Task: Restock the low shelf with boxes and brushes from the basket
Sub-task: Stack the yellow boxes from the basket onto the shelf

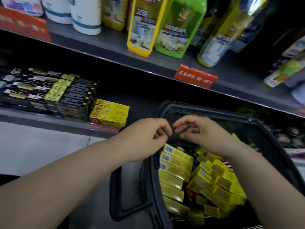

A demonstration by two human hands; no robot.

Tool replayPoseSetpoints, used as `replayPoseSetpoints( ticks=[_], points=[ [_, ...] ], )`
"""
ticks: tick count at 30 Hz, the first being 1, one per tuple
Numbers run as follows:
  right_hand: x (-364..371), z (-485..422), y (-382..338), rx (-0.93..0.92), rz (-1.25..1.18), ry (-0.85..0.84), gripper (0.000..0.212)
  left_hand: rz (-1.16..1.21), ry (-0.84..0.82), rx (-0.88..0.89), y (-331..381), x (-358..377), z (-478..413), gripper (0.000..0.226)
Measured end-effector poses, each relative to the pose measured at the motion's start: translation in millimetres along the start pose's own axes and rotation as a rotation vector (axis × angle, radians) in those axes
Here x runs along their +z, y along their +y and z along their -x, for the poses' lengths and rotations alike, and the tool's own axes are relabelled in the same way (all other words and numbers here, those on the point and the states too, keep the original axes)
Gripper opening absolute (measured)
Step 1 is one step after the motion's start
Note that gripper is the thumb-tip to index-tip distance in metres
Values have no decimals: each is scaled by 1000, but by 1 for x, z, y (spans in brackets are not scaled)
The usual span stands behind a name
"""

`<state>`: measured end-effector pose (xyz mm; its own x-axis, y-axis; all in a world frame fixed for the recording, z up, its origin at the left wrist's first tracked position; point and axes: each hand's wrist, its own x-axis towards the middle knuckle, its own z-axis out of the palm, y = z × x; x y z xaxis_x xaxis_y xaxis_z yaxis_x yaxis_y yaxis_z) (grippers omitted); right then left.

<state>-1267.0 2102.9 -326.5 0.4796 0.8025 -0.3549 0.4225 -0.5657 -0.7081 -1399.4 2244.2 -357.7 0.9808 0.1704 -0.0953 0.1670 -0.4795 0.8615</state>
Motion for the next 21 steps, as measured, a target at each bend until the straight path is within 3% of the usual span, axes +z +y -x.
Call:
replayPoseSetpoints(
  ticks=[2, 5, 8, 12, 16, 21],
  points=[
    [0, 30, 35, 112, 52, 13, 27, -121, -124, 60, 4, 18, 4, 15],
    [4, 60, 96, 258, 323, -33, 24, -380, -243, 162, 6, 40, 8, 21],
    [3, 74, 141, 389, 554, -77, 37, -496, -296, 217, 11, 57, 9, 22],
    [8, 62, 162, 469, 507, -71, 54, -484, -302, 236, 23, 73, -1, 22],
    [29, 43, 173, 540, 769, -96, 67, -357, -300, 170, 29, 82, -12, 22],
    [28, 40, 167, 572, 752, -104, 56, -109, -275, -33, 25, 86, -16, 17]
  ],
)
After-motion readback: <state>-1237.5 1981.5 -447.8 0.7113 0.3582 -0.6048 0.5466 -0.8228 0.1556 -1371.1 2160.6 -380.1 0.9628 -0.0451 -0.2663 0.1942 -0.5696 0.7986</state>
